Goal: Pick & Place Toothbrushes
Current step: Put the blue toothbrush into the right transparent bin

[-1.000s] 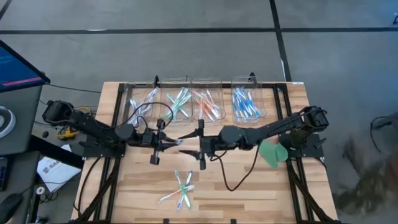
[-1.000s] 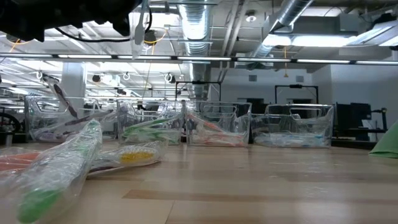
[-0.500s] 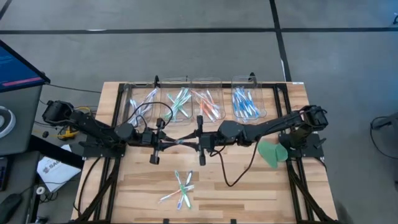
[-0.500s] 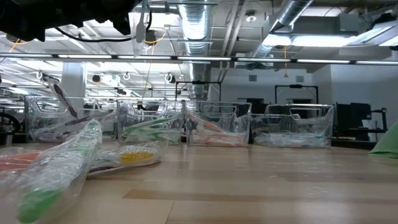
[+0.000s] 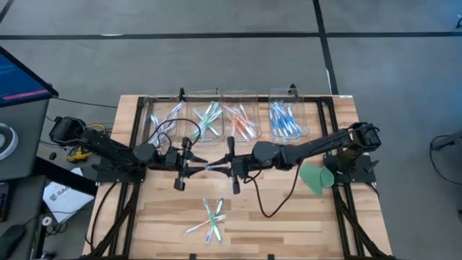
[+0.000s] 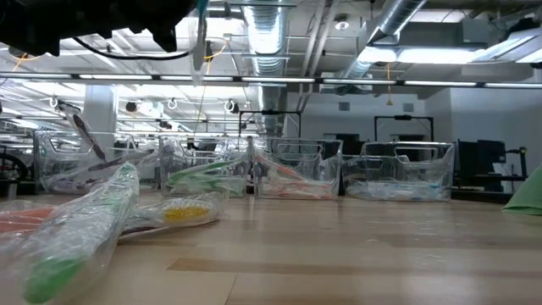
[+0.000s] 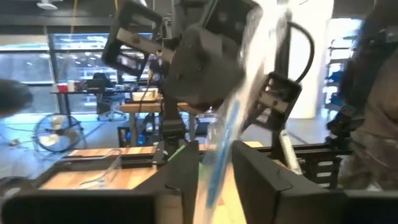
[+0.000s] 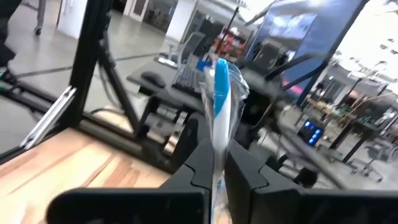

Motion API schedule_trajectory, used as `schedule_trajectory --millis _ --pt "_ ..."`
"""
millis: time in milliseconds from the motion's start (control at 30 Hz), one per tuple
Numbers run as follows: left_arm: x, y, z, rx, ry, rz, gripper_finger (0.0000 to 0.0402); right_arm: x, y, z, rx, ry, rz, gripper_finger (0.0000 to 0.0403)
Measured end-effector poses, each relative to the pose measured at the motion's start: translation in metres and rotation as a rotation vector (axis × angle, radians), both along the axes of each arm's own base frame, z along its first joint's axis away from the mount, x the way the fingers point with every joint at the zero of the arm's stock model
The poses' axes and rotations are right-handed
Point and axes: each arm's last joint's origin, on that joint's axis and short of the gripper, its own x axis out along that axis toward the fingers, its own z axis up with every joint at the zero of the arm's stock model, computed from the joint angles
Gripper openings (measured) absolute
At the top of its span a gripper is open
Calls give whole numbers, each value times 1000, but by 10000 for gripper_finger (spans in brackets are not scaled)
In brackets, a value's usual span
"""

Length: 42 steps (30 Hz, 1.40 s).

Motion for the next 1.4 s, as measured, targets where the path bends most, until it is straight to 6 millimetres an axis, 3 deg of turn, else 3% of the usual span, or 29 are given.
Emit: schedule_trajectory --millis 333,467,600,867,1100,1233,1400 --pt "0 -3 0 -36 1 -69 157 -13 7 -1 38 153 -122 10" --pt "-1 -5 0 -25 4 -80 168 -37 7 9 53 283 -320 10" --pt "-1 -5 -1 -22 8 -80 170 -71 -5 27 147 375 -483 10" --pt "-1 -5 -1 -23 8 -80 164 -150 -80 63 440 429 -861 13" --pt "0 -2 -1 -23 9 -62 163 -197 -152 89 622 330 -968 10" --pt "0 0 -1 -23 10 -53 163 -212 -197 82 725 358 -1027 10" --pt "1 0 -4 -16 46 -52 163 -212 -242 47 900 530 -1084 16"
